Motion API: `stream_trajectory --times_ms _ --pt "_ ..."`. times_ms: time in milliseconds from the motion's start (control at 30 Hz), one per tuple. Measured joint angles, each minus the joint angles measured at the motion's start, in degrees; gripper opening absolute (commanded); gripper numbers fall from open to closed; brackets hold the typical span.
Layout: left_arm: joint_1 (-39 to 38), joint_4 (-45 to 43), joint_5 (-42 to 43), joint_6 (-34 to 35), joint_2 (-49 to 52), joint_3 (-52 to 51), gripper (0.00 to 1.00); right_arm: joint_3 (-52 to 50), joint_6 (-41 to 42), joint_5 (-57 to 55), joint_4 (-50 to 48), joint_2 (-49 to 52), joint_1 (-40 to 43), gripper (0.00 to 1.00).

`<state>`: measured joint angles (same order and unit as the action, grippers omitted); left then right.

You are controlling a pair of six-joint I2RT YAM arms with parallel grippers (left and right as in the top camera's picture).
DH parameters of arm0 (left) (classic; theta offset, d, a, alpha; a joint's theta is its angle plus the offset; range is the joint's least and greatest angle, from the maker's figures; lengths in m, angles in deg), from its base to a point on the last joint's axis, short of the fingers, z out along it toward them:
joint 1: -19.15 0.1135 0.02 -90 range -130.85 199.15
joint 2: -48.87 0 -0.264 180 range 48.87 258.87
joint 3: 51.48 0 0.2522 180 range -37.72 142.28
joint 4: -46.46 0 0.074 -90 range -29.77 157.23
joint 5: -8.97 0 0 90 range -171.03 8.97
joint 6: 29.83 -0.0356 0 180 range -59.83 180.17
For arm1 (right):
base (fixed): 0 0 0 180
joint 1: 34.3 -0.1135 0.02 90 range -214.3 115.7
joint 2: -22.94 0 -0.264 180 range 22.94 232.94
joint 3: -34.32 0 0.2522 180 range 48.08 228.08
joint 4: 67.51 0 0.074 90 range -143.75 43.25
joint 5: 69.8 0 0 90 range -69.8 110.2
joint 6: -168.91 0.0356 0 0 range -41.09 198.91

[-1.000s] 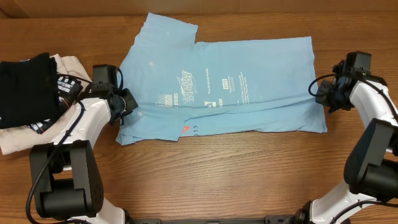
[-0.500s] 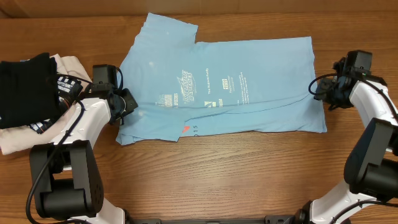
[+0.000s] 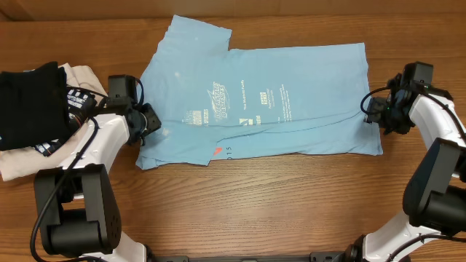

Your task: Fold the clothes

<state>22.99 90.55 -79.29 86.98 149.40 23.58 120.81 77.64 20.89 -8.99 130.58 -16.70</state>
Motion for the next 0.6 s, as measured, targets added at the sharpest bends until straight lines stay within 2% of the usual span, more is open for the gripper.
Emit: stream_trajectory --times_ms 267,433,600 --pt "-0.44 10.56 7.98 -2.89 0.0 6.91 0.49 0.0 0.0 0.0 4.11 0.0 0.0 0.66" --pt "-1.95 17.94 8.11 -3.21 0.0 6.73 0.5 0.0 0.28 0.0 6.4 0.0 0.0 0.66" --pt "-3.02 18.56 7.08 -3.21 0.0 3.5 0.49 0.0 0.68 0.0 7.3 0.0 0.0 0.65"
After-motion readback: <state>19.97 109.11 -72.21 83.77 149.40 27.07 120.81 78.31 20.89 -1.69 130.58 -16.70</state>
